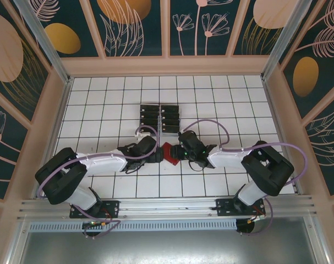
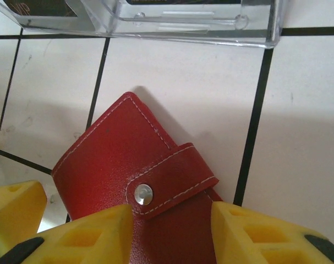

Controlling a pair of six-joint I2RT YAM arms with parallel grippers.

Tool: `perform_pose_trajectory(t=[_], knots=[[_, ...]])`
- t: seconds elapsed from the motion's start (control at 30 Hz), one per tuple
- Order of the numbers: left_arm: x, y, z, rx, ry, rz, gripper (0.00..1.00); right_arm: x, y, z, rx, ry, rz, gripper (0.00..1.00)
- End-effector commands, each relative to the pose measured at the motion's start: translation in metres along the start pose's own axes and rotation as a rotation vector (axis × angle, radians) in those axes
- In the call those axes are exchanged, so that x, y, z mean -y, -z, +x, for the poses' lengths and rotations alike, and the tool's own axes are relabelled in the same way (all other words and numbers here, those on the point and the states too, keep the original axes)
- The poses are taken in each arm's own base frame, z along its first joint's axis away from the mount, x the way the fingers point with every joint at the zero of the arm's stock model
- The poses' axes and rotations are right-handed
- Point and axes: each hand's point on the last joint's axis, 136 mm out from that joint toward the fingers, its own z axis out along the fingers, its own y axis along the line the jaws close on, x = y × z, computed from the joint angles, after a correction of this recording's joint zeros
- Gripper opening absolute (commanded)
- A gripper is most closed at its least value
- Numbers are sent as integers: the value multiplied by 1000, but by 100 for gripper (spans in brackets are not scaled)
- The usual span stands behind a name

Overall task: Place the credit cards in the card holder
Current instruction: Rotate the card holder at the bottom-center of the table.

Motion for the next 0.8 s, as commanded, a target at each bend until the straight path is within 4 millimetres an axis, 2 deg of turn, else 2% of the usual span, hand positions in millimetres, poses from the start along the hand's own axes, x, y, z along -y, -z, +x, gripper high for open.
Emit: perform_pose_trajectory(t=[0.0, 0.2, 0.47, 0.57, 0.77], knots=[[-4, 6, 2, -7, 12, -8, 99, 0, 1, 13, -26, -19, -22, 41], [-7, 9, -1, 7, 10, -15, 99, -1, 7, 37, -55, -53, -19, 40], [-7, 11, -3, 16, 1, -24, 99, -29, 17, 74, -85, -65, -43, 39], [-10, 11, -2, 14, 0, -30, 99, -36, 28, 66, -45, -63, -48, 40], [-14, 13, 2, 10, 1, -30, 99, -41, 58, 26, 61, -39, 18, 42]])
